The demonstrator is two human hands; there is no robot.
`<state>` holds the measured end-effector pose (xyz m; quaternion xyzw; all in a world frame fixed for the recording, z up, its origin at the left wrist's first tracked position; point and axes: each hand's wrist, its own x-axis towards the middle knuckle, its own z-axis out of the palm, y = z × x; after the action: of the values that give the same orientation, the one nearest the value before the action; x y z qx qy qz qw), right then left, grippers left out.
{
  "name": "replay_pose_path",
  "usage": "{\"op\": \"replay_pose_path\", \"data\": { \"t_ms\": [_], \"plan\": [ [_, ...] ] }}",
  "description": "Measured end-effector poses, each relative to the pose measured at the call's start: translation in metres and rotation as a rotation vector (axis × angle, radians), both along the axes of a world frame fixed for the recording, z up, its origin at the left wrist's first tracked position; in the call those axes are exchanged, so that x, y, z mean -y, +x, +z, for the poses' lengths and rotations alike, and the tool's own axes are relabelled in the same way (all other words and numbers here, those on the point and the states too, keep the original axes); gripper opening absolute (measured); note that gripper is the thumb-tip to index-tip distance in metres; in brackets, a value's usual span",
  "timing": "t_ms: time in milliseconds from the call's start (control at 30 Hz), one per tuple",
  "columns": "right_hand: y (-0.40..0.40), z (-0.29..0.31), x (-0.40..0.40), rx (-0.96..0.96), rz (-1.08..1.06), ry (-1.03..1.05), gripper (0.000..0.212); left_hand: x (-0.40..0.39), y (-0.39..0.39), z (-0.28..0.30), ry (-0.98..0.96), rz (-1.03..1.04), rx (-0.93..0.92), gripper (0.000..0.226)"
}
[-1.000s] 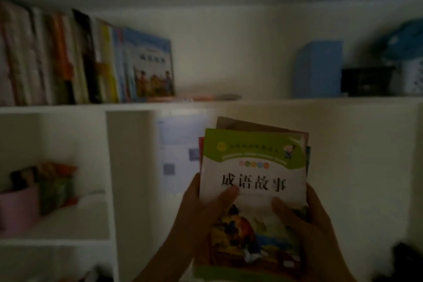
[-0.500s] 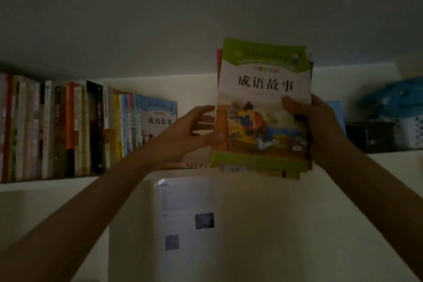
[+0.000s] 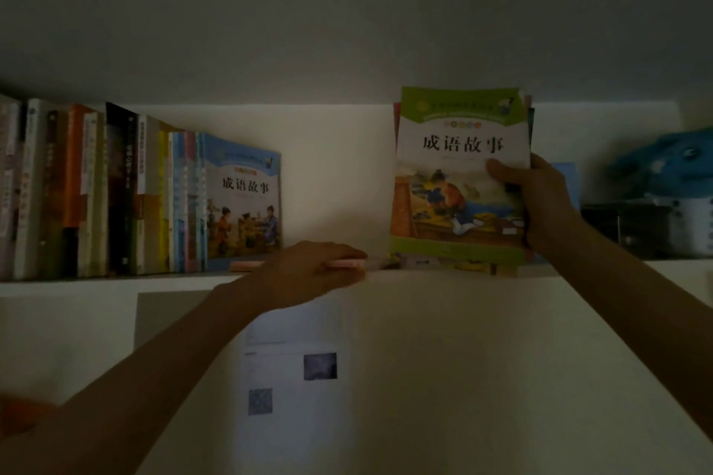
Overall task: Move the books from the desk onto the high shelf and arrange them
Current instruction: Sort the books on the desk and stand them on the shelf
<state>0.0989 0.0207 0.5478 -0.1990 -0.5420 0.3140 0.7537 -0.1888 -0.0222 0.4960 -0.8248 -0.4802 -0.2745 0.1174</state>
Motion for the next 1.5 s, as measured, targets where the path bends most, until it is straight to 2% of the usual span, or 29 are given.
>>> {"op": "replay_pose_path", "data": {
  "t_ms": [67,133,267,367,533,633,733,767,833,867,967,1067,1100,1133,1233,1333,1433,1500],
  "plan": [
    [0.004,0.000,-0.009,-0.027,0.019,-0.011,0.031,-0.007,-0.001,0.001,0.158,-0.018,0.016,0.032],
    [0.007,0.002,-0.017,-0.058,0.052,-0.011,0.030,-0.009,0.002,0.012,0.249,-0.078,0.228,0.014],
    [0.002,0.016,-0.031,-0.109,0.122,0.004,0.044,-0.016,0.002,0.061,0.386,0.022,0.664,0.024],
    [-0.020,0.030,-0.044,-0.119,0.227,0.008,0.052,-0.014,-0.010,0.096,0.503,-0.007,0.913,0.031],
    [-0.096,0.039,-0.059,-0.116,0.307,-0.014,0.047,-0.027,-0.031,0.109,0.608,0.118,0.993,0.023],
    [-0.147,0.036,-0.071,-0.010,0.352,-0.043,0.045,-0.038,-0.044,0.103,0.571,0.074,1.095,0.011],
    [-0.183,0.036,-0.080,0.094,0.372,-0.028,0.041,-0.043,-0.070,0.081,0.416,0.048,1.061,0.041],
    [-0.191,0.037,-0.082,0.116,0.374,-0.012,0.041,-0.042,-0.080,0.075,0.419,0.030,1.068,0.046],
    [-0.205,0.041,-0.088,0.147,0.373,0.032,0.044,-0.039,-0.096,0.073,0.534,0.027,1.017,0.050],
    [-0.211,0.042,-0.090,0.161,0.373,0.051,0.047,-0.038,-0.102,0.076,0.602,0.074,0.933,0.050],
    [-0.227,0.038,-0.101,0.218,0.387,0.037,0.049,-0.042,-0.112,0.084,0.699,0.253,0.677,0.044],
    [-0.234,0.034,-0.115,0.251,0.436,-0.006,0.046,-0.048,-0.130,0.074,0.751,0.711,0.431,0.056],
    [-0.235,0.033,-0.118,0.267,0.446,-0.018,0.046,-0.049,-0.140,0.068,0.774,0.806,0.351,0.065],
    [-0.235,0.033,-0.120,0.280,0.458,-0.031,0.047,-0.047,-0.149,0.061,0.769,0.799,0.320,0.072],
    [-0.236,0.032,-0.124,0.302,0.484,-0.050,0.049,-0.037,-0.163,0.047,0.715,0.580,0.274,0.085],
    [-0.244,0.040,-0.124,0.317,0.537,-0.008,0.053,-0.029,-0.162,0.042,0.589,0.419,0.215,0.110],
    [-0.259,0.045,-0.123,0.441,0.604,0.029,0.056,-0.033,-0.163,0.039,0.504,0.481,0.110,0.129],
    [-0.269,0.043,-0.124,0.515,0.582,0.067,0.054,-0.037,-0.164,0.036,0.497,0.526,0.048,0.132]
  ]
}}
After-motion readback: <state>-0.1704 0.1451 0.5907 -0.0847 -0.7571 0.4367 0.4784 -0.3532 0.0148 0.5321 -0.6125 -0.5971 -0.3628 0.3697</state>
